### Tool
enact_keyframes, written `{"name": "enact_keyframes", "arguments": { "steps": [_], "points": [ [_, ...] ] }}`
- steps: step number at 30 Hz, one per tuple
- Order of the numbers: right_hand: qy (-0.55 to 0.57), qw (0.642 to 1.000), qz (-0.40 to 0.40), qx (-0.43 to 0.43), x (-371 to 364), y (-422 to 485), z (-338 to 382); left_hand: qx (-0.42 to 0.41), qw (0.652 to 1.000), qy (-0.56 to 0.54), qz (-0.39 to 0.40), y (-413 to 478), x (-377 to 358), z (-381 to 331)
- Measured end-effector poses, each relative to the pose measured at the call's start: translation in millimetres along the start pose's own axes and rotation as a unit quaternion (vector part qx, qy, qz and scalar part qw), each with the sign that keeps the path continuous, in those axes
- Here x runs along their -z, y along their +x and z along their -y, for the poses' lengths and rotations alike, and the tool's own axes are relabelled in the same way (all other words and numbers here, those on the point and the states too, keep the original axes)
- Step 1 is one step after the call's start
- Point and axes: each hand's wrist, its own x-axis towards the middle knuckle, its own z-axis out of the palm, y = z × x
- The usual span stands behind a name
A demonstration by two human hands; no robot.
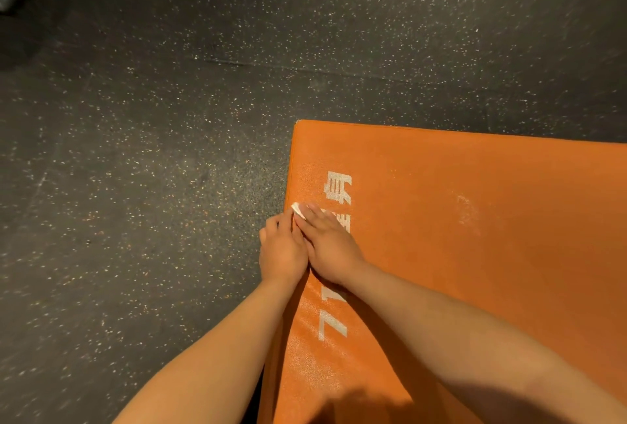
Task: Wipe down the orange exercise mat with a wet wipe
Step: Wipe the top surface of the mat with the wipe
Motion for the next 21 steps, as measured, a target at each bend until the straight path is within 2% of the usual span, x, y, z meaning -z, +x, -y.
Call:
{"name": "enact_keyframes", "arguments": {
  "steps": [2,6,7,10,12,14,18,19,21],
  "points": [
    [-0.044,0.999,0.001,0.011,9.2,2.4,-19.4,0.002,1.0,0.026,-0.008,3.7,0.4,-4.5],
    [-0.004,0.975,-0.058,-0.215,28.6,11.5,-36.0,-0.005,0.997,0.073,-0.004,7.7,-3.5,-12.1],
    [0.004,0.974,-0.063,-0.216,26.8,14.2,-29.4,-0.006,0.997,0.073,-0.002,7.6,-4.7,-13.3],
    [0.015,0.995,-0.018,-0.097,17.3,15.2,-9.0,-0.022,0.997,0.073,0.012,11.6,-7.2,-17.2],
    [-0.017,0.999,0.003,-0.046,20.4,16.8,-17.3,-0.042,0.995,0.087,0.017,18.6,-6.9,-18.7],
    [-0.059,0.996,-0.021,-0.062,28.3,23.4,-35.2,-0.046,0.996,0.081,0.018,25.0,-5.9,-18.3],
    [-0.029,0.964,-0.079,-0.251,39.3,40.6,-53.2,-0.054,0.997,0.048,0.008,27.9,-4.8,-14.8],
    [-0.021,0.963,-0.082,-0.256,37.1,44.7,-48.2,-0.052,0.998,0.032,-0.001,30.5,-3.4,-14.7],
    [-0.015,0.98,-0.063,-0.187,28.5,49.3,-30.8,-0.038,0.999,0.006,-0.017,39.7,-0.2,-14.3]
  ]
}}
